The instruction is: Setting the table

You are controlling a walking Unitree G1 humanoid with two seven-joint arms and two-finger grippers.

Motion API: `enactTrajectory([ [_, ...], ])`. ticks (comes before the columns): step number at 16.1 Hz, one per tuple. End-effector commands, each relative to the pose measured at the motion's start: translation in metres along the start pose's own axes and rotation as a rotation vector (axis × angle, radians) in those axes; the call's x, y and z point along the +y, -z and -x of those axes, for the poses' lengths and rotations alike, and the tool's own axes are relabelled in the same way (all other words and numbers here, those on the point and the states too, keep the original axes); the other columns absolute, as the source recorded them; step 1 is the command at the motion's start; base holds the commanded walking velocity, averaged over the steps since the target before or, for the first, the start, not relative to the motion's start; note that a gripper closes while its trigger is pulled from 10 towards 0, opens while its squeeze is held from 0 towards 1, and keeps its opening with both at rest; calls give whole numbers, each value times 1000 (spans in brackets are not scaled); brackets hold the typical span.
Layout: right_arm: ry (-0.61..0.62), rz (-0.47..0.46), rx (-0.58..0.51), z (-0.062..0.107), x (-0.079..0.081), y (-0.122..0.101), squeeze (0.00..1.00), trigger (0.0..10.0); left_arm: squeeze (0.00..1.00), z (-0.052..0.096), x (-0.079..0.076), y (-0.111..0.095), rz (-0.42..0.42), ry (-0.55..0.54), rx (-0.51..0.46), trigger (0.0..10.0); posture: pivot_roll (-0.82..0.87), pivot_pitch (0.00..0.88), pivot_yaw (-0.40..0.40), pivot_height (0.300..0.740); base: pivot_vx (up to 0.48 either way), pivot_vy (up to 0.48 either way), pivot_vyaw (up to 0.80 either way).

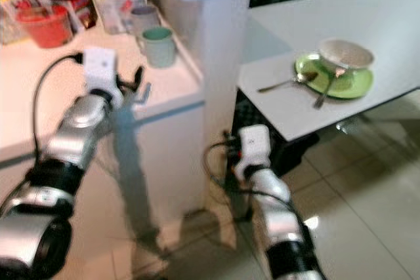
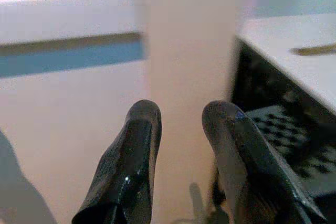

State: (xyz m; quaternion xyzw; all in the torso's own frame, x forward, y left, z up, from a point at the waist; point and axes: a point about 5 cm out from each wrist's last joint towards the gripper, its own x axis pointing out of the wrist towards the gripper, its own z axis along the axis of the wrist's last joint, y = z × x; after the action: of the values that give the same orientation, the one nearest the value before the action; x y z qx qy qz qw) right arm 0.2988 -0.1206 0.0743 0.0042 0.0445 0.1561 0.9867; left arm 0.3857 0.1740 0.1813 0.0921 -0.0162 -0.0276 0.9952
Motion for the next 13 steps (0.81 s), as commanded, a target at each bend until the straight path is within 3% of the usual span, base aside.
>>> enactTrajectory([
  [1,20,11,-11,5,-8,-1,0,10000,0,-4,-3,-8,-8,3,-25,10000,-25,0,52,740,0,0,0],
  [6,-32,13,-85,10,-5,-16,0,10000,0,-8,-2,-11,-41,18,-29,10000,-35,0,61,740,0,0,0],
  [10,-16,171,-352,6,-1,-77,0,10000,0,-9,-7,-7,-47,30,-27,10000,-43,0,63,740,0,0,0],
  [13,13,117,-386,0,-1,-93,0,10000,0,-9,-8,-6,-46,35,-22,10000,-44,0,64,740,0,0,0],
])
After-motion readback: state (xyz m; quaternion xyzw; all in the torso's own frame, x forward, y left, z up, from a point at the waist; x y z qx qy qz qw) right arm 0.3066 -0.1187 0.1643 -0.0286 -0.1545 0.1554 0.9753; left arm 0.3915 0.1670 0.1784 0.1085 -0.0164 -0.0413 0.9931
